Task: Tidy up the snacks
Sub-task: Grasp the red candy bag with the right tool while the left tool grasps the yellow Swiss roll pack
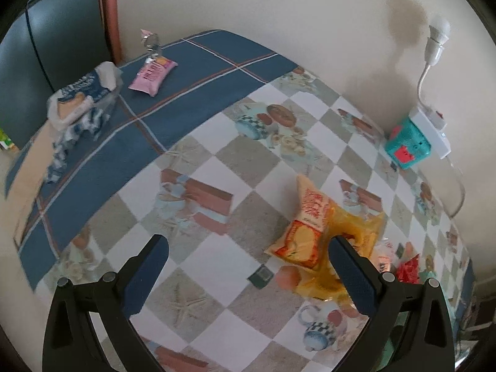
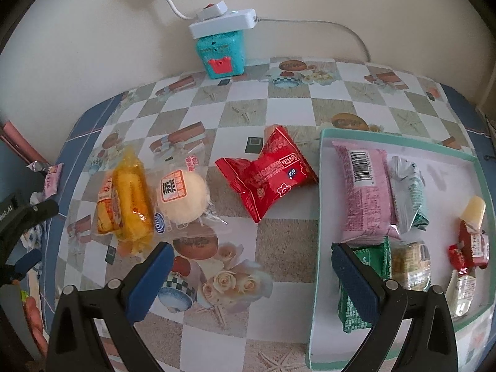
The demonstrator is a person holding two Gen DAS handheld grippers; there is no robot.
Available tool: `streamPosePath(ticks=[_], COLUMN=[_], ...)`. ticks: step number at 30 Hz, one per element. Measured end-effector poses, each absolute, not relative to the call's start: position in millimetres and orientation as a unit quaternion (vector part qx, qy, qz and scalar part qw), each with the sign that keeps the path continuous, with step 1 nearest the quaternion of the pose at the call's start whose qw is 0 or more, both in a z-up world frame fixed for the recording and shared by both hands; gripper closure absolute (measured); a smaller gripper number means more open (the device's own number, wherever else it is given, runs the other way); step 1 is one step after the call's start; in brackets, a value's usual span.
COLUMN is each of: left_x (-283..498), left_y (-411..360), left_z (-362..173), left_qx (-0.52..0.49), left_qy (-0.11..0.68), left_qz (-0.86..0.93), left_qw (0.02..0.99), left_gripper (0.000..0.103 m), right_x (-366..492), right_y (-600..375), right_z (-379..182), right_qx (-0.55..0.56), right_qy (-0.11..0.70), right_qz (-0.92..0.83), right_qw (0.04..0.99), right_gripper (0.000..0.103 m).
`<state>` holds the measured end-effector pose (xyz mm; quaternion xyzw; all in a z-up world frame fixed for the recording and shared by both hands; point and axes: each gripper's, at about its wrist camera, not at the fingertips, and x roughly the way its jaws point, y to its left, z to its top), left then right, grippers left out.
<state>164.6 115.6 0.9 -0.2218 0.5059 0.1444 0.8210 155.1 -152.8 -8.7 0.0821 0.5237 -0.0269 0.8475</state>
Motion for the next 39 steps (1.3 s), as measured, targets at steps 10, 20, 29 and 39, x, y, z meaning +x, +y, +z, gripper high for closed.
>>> streamPosePath(ticks=[10,20,29,39], left_x=[179,197,204,213], left_y=[110,100,102,99], left_z=[-12,-36,-45,-59], left_qx=[-0.228,-0.245,-0.242,-0.236], left_qy=[0.5,0.528,0.532,0.543], left_qz=[0.118,0.068,0.066,0.064], left_qw=[0.827,0.81,0.809,0.803], left_gripper=[0.0,0.001,0.001,0.001], right_x=[161,175,200,228], right_y=[-170,-182,-181,-179], right_z=[-14,-2,9,7], right_qx=[0.103,0.119,0.103,0.095], right_qy=[0.519,0.509,0.512,0.524], right_qz=[-0.05,-0.064,-0.06,-0.053], right_qw=[0.847,0.85,0.851,0.845], right_gripper=[0.0,0.001,0.002,0.011])
